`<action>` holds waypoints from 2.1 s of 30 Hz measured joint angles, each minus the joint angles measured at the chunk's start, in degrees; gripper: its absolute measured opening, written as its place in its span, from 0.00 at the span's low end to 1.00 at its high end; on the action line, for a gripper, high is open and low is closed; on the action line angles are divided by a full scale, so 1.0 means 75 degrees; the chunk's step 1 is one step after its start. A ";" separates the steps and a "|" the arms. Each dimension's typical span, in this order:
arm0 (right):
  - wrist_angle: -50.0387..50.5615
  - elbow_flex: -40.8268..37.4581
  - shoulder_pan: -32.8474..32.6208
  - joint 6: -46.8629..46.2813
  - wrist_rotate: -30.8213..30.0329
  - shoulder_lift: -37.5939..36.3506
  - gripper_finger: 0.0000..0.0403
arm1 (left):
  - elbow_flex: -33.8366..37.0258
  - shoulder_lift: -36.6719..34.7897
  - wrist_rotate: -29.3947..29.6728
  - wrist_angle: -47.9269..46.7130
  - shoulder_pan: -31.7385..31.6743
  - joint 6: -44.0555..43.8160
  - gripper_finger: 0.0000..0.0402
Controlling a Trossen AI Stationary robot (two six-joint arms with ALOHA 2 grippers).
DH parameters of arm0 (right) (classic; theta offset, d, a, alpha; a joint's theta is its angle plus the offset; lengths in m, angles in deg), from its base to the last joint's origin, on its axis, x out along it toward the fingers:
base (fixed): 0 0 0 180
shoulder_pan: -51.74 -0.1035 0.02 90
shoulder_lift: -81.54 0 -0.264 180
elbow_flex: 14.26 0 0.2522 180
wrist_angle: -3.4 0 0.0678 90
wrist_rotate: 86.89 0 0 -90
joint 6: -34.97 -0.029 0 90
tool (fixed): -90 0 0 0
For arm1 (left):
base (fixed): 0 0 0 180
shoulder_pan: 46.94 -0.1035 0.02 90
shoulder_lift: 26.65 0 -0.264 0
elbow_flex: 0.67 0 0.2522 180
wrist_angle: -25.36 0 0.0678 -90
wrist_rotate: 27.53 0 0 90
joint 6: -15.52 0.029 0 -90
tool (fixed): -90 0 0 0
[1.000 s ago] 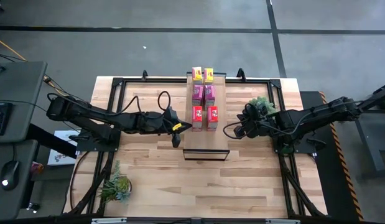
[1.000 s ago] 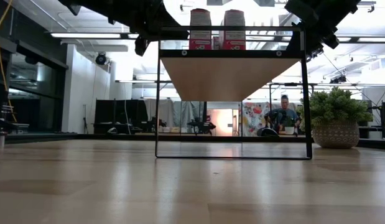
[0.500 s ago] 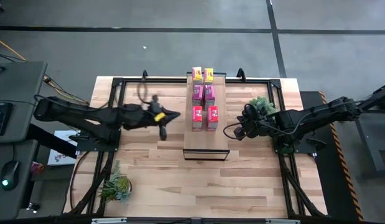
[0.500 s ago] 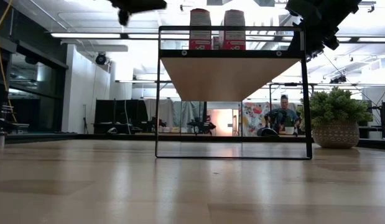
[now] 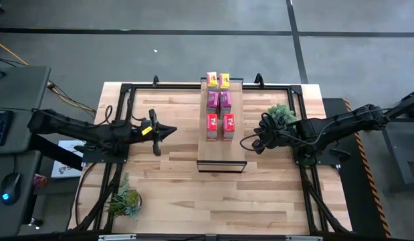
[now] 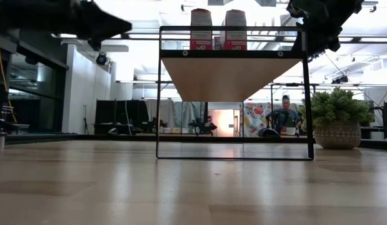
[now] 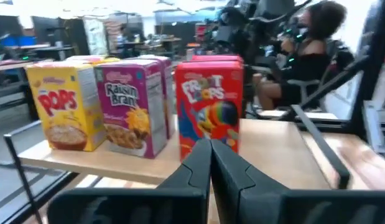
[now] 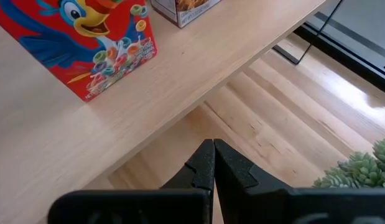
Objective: Stack cereal on shelf
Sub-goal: Return to Home Position
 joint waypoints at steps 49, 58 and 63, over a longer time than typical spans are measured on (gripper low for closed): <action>-0.6072 -0.4220 0.0663 0.3018 0.3135 -0.3002 0.00 | 0.2007 -0.5713 -0.1613 -0.3658 -0.0595 0.0145 0.00; -0.7170 -0.5793 0.1023 0.3962 0.3072 -0.4910 0.00 | 0.2007 -0.5711 -0.1610 -0.3668 -0.0595 0.0159 0.00; -0.7613 -0.6359 0.1047 0.4268 0.3338 -0.5888 0.00 | 0.2007 -0.5711 -0.1607 -0.3668 -0.0595 0.0160 0.00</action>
